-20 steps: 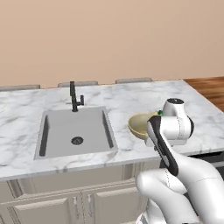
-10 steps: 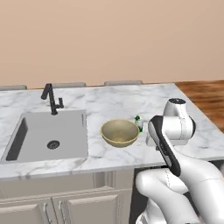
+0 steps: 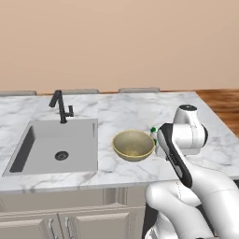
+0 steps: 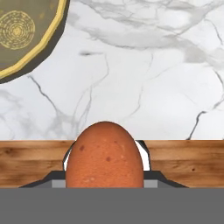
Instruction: Gather the eggs and milk located in the vicinity of the sink area and place them right next to the bowl.
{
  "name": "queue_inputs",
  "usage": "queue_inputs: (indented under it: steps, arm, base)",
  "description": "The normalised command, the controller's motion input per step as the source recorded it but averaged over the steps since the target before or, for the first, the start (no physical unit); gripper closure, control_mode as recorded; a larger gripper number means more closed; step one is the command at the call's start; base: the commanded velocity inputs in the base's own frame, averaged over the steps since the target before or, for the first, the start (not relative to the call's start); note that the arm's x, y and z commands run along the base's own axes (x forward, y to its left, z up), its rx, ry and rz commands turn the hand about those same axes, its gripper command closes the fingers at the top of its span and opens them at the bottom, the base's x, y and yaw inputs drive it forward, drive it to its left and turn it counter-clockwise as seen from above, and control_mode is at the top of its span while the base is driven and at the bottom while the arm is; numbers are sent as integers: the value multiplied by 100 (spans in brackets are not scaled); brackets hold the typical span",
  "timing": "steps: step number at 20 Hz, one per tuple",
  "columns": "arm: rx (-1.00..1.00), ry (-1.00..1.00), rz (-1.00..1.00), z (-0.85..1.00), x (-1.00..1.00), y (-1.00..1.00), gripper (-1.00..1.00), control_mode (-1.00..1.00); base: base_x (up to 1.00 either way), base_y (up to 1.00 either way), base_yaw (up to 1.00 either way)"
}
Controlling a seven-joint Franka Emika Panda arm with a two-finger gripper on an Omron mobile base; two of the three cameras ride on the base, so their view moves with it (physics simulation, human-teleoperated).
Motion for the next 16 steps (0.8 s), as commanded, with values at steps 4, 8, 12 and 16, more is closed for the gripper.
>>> queue_inputs:
  steps: [4,8,12,16]
  arm:
    - [0,0,0,0,0,0,100,100]
    - [0,0,0,0,0,0,100,100]
    - [0,0,0,0,10,0,100,-100]
    - [0,0,25,0,63,-48,100,-100]
  base:
    - [16,0,5]
    - [4,0,3]
    - [0,0,0]
    - [0,0,0]
